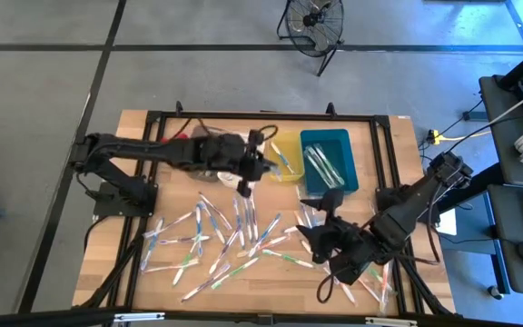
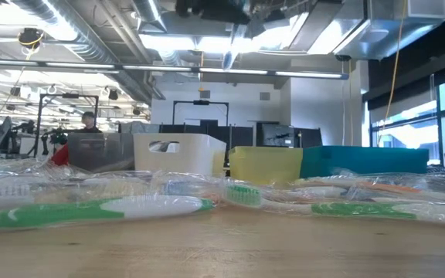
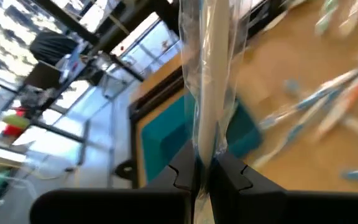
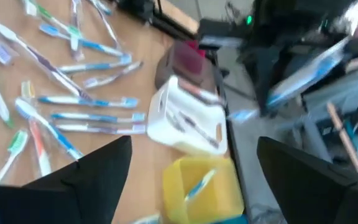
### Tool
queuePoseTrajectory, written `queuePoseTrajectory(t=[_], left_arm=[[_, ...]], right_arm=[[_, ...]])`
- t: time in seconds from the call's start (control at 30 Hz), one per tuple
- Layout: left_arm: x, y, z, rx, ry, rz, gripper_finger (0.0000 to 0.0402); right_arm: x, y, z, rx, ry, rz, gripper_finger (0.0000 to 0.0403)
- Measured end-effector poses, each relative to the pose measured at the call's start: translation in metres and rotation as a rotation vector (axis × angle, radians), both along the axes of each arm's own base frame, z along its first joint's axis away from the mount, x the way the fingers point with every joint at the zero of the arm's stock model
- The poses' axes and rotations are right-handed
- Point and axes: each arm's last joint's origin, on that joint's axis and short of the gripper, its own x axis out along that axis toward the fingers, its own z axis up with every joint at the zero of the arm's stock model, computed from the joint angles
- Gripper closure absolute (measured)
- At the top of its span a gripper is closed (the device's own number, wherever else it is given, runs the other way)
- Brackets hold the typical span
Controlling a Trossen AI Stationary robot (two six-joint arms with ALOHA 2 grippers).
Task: Pick & Place Toothbrushes
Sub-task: Put the blue toothbrush into the yellow bin
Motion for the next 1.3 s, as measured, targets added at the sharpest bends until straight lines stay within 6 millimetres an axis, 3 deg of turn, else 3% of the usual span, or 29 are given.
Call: queuePoseTrajectory(t=[0.23, 0.4, 0.53, 0.7, 0.83, 1.07, 1.3], left_arm=[[0.016, 0.035, -0.003, 0.037, 0.162, 0.008, 0.039], [0.04, 0.049, -0.012, 0.07, 0.241, -0.13, 0.039], [0.057, 0.065, -0.019, 0.197, 0.319, -0.197, 0.039], [0.075, 0.08, -0.042, 0.355, 0.452, -0.305, 0.039], [0.087, 0.094, -0.065, 0.456, 0.559, -0.293, 0.0389], [0.096, 0.113, -0.1, 0.5, 0.689, -0.303, 0.0387], [0.101, 0.119, -0.124, 0.501, 0.754, -0.3, 0.0386]], right_arm=[[-0.012, -0.011, -0.007, 0.086, 0.0, -0.16, 0.0066], [-0.017, -0.015, -0.009, 0.122, -0.017, -0.232, 0.0069], [-0.018, -0.016, -0.009, 0.144, -0.026, -0.247, 0.0066], [-0.02, -0.014, -0.009, 0.162, -0.026, -0.252, 0.0063], [-0.023, -0.012, -0.009, 0.162, -0.032, -0.253, 0.0069], [-0.024, -0.013, -0.009, 0.156, -0.034, -0.261, 0.008], [-0.025, -0.014, -0.019, 0.13, -0.024, -0.27, 0.0087]])
